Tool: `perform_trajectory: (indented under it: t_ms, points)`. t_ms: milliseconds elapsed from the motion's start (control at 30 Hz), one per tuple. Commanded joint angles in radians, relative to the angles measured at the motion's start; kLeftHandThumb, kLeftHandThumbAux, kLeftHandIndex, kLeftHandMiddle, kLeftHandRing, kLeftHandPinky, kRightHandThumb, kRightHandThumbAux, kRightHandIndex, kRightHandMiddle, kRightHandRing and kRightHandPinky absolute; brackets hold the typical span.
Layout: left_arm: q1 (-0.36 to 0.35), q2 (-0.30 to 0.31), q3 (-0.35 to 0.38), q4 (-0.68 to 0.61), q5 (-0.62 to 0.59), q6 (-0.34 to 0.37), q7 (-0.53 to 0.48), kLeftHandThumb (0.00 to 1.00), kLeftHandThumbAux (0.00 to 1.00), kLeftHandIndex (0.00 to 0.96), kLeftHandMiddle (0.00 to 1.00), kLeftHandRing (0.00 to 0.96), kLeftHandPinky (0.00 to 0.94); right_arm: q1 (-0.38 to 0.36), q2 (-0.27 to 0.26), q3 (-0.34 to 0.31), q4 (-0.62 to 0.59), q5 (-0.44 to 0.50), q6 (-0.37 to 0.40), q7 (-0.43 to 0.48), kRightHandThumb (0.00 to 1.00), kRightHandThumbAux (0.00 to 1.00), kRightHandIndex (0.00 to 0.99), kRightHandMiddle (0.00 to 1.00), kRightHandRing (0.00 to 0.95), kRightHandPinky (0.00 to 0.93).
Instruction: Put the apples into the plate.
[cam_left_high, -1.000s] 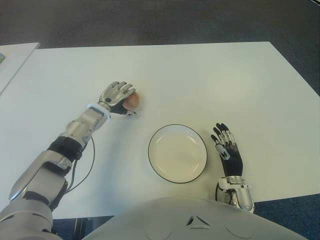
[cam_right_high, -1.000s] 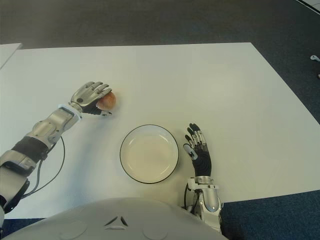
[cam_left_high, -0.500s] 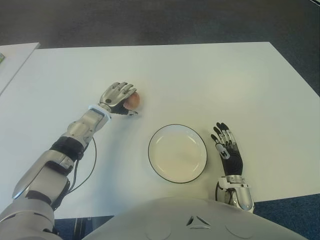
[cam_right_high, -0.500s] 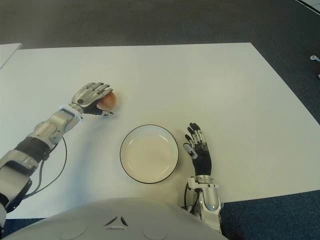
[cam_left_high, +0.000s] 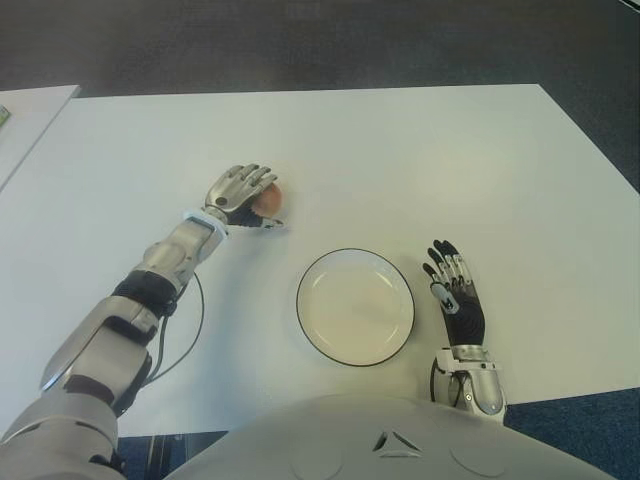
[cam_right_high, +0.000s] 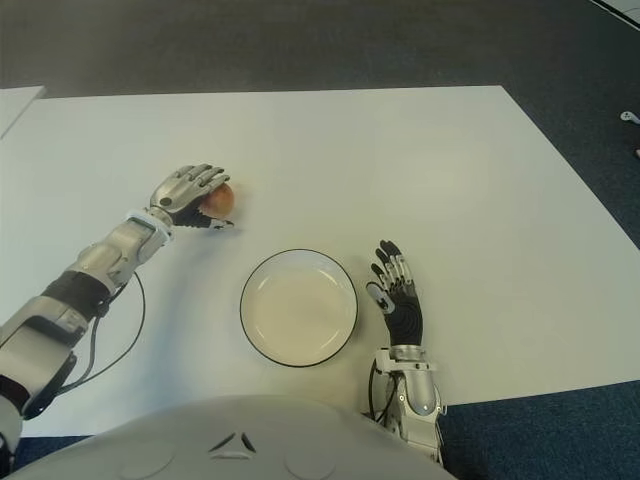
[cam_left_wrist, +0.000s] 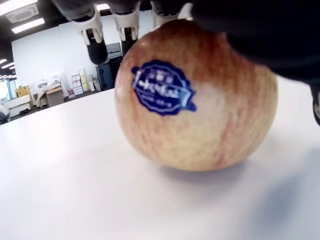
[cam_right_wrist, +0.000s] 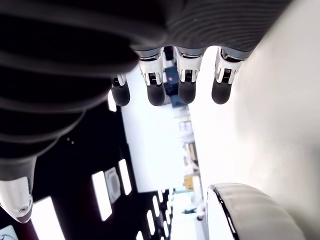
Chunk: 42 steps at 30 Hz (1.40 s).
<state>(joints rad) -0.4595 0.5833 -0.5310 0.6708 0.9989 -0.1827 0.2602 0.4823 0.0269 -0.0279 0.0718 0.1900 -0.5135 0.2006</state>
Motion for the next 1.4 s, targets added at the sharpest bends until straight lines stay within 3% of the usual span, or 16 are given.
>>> perform_trajectory:
  t_ms: [33, 800, 1133, 1300, 1400]
  points:
    - [0.015, -0.028, -0.03, 0.068, -0.003, 0.008, -0.008, 0.317, 0.283, 0.0, 0.0, 0.0, 0.017, 0.024, 0.007, -0.008, 0.092, -0.007, 0.047, -0.013, 0.221, 0.545, 0.041, 0.046, 0.0, 0.0]
    - [-0.034, -0.109, -0.073, 0.256, -0.049, -0.02, 0.071, 0.342, 0.326, 0.019, 0.0, 0.0, 0.037, 0.014, -0.007, -0.014, 0.11, 0.005, 0.013, 0.008, 0.191, 0.555, 0.041, 0.03, 0.0, 0.0]
    - [-0.063, -0.165, -0.09, 0.402, -0.069, -0.029, 0.108, 0.353, 0.34, 0.029, 0.0, 0.001, 0.043, 0.03, 0.004, -0.025, 0.102, 0.036, -0.035, 0.019, 0.204, 0.57, 0.059, 0.065, 0.011, 0.0]
    - [-0.068, -0.181, -0.091, 0.506, -0.093, -0.061, 0.144, 0.382, 0.349, 0.083, 0.063, 0.068, 0.13, 0.044, 0.004, -0.04, 0.086, 0.058, -0.034, 0.022, 0.218, 0.562, 0.063, 0.085, 0.025, 0.0]
    - [-0.08, -0.197, -0.09, 0.59, -0.11, -0.076, 0.149, 0.442, 0.394, 0.242, 0.298, 0.333, 0.398, 0.05, 0.008, -0.048, 0.078, 0.071, -0.036, 0.021, 0.23, 0.557, 0.073, 0.104, 0.042, 0.007]
